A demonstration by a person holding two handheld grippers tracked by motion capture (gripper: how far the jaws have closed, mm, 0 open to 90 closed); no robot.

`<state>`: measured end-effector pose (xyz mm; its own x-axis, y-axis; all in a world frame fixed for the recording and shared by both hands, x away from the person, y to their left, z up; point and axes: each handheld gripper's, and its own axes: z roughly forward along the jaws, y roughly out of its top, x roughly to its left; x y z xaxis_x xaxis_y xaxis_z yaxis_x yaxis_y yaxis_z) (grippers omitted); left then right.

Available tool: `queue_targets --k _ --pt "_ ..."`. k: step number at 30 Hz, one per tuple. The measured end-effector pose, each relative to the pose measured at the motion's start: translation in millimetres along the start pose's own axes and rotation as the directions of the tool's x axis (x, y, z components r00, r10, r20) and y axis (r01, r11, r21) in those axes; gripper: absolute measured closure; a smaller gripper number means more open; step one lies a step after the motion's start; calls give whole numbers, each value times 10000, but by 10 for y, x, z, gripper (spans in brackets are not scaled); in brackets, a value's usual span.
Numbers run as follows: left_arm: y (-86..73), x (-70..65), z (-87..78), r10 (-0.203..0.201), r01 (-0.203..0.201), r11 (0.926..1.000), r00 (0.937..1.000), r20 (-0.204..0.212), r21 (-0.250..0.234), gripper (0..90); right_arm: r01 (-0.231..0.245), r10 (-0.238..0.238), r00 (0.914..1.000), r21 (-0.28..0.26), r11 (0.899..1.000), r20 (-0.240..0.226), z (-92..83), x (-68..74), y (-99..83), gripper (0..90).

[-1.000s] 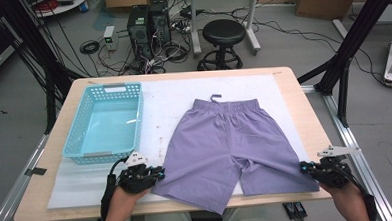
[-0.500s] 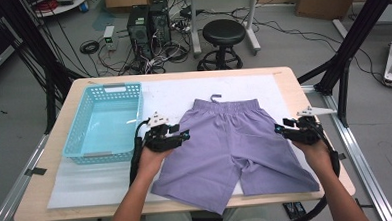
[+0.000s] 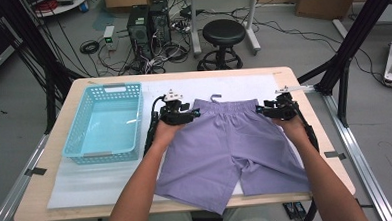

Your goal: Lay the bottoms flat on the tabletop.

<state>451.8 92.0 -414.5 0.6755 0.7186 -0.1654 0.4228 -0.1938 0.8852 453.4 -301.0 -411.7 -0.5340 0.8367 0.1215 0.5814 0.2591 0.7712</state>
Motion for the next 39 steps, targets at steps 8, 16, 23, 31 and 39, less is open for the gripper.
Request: queue_targets --k 8,16,23,31,39 --pt "94 125 232 -352 354 9981 9994 -45 506 399 248 -252 9996 440 9987 86 220 -20 177 475" --pt "56 206 449 -301 465 9880 9933 -1116 1475 426 145 -189 9985 830 9964 522 404 1 235 540" --pt "-11 179 550 104 167 9799 9909 -1345 1990 556 70 -176 9961 1212 9926 865 474 -29 202 576" --pt "-39 144 589 747 -311 9697 9822 -1726 2424 852 600 -796 9918 1853 9808 1002 593 7 157 900" --pt "26 168 513 408 -79 9834 9831 -1787 1813 824 116 -221 9961 1217 9925 854 538 -5 191 586"
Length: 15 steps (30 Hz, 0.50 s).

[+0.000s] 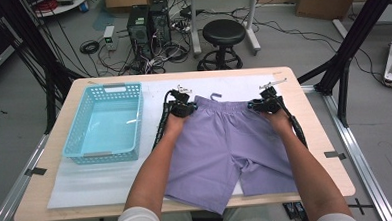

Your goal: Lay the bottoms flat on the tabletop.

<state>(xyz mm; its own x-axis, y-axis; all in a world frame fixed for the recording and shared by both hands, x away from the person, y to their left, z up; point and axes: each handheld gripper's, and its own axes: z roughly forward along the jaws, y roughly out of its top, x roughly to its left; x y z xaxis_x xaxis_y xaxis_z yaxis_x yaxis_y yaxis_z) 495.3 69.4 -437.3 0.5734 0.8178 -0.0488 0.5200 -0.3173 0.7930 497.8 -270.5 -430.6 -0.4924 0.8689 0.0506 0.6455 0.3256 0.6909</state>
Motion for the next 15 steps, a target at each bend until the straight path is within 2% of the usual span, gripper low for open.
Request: queue_targets --k 1,2,4,6,7,9,11,12,13,14,15 --pt "-6 5 5 -176 176 9998 9998 19 36 824 0 0 10000 0 10000 0 0 0 0 586" --pt "-16 0 17 -135 134 9998 9999 22 114 816 284 -285 9996 194 9994 67 54 37 -7 540" --pt "-25 -3 27 -82 81 9998 10000 43 188 843 629 -640 9974 360 9974 321 103 90 -13 572" --pt "-28 -3 31 -87 87 9998 10000 45 184 851 1052 -1085 9908 437 9935 804 131 151 -3 707" --pt "-38 -4 30 -71 70 9997 10000 55 213 853 1182 -1219 9887 463 9919 873 138 163 -3 811" --pt "-45 -16 24 -102 101 9998 9999 53 156 854 1484 -1529 9828 506 9876 1031 140 194 -1 881" --pt "-42 -15 11 -114 113 9999 9999 64 99 854 1476 -1531 9822 572 9874 1088 139 213 7 886" --pt "-14 -15 -32 -160 161 9996 9999 48 -231 855 1443 -1503 9843 683 9872 921 114 207 34 888" --pt "-14 -15 -32 -160 161 9996 9999 48 -231 856 1304 -1340 9877 483 9903 808 88 198 44 888" --pt "7 -11 -62 -198 200 9986 9998 44 -480 856 1304 -1340 9877 483 9903 808 88 198 44 888" --pt "34 -2 -85 -268 268 9970 9996 7 -720 857 1002 -1003 9923 50 9950 727 37 184 58 888"
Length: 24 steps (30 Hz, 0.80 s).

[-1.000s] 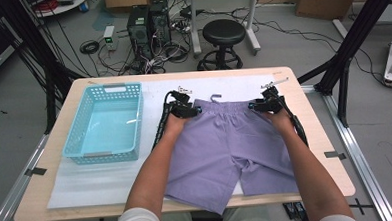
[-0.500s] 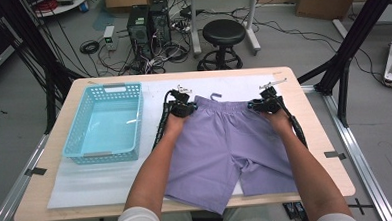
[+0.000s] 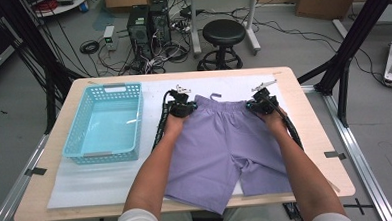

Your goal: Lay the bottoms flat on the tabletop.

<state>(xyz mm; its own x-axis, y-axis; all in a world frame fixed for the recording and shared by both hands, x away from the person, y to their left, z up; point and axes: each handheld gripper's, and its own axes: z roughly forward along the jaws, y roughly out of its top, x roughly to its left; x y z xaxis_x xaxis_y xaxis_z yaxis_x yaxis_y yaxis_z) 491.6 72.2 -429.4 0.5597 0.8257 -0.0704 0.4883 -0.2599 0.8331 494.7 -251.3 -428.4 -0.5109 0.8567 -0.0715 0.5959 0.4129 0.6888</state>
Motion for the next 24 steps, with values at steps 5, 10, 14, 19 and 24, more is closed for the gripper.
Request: queue_targets --k 5,10,14,19,24 --pt "84 -38 110 -133 125 9998 9980 -620 -130 837 -673 722 9944 -638 9957 774 20 -46 36 820" --pt "39 23 181 -429 482 9979 9923 -1161 427 568 -753 822 9907 -664 9949 1082 5 -99 18 752" --pt "-23 77 244 -497 581 9910 9962 -719 1208 567 -1552 1553 9867 -63 9879 473 30 -299 -74 610" --pt "-27 63 250 234 -172 9903 9988 -430 1382 863 -1302 1295 9913 288 9911 234 122 -260 -94 804" --pt "35 176 235 87 -47 9977 9982 -595 677 868 -915 918 9954 -113 9957 281 90 -322 65 866"
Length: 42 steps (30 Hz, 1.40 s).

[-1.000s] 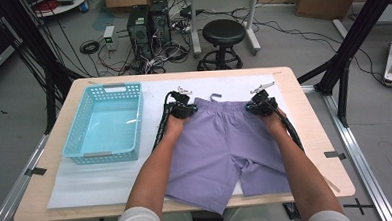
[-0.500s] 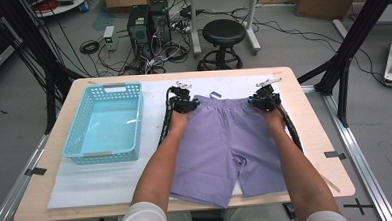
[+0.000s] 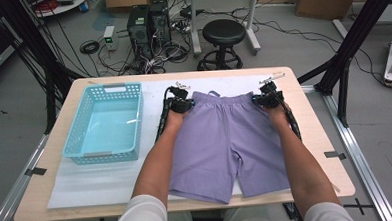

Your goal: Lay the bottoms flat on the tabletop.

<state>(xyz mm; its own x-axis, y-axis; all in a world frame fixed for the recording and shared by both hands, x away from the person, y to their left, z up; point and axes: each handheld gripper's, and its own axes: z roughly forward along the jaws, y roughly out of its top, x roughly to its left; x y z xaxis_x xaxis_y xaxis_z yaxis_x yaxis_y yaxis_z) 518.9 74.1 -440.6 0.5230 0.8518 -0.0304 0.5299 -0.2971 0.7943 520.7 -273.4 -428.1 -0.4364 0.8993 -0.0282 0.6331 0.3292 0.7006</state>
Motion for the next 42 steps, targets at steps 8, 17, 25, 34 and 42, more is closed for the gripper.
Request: queue_targets --k 8,17,25,34,42 --pt "215 121 -37 96 -122 9980 9991 -422 -626 885 -108 151 9987 -881 9961 477 10 -30 169 862" --pt "164 146 -165 -760 697 9936 9947 -699 -891 568 -386 498 9955 -1352 9901 804 -18 81 175 629" --pt "-68 134 -494 -1217 1191 9876 9924 -195 -1027 562 -369 398 9989 -1132 9929 241 -386 50 137 603" --pt "-346 35 -854 -1012 1075 9851 9934 534 -1341 561 -235 212 9995 -945 9952 -251 -833 14 -139 546" --pt "-660 -97 -1155 -926 1057 9860 9903 1032 -1293 545 -362 319 9983 -868 9956 -497 -1193 80 -681 612"
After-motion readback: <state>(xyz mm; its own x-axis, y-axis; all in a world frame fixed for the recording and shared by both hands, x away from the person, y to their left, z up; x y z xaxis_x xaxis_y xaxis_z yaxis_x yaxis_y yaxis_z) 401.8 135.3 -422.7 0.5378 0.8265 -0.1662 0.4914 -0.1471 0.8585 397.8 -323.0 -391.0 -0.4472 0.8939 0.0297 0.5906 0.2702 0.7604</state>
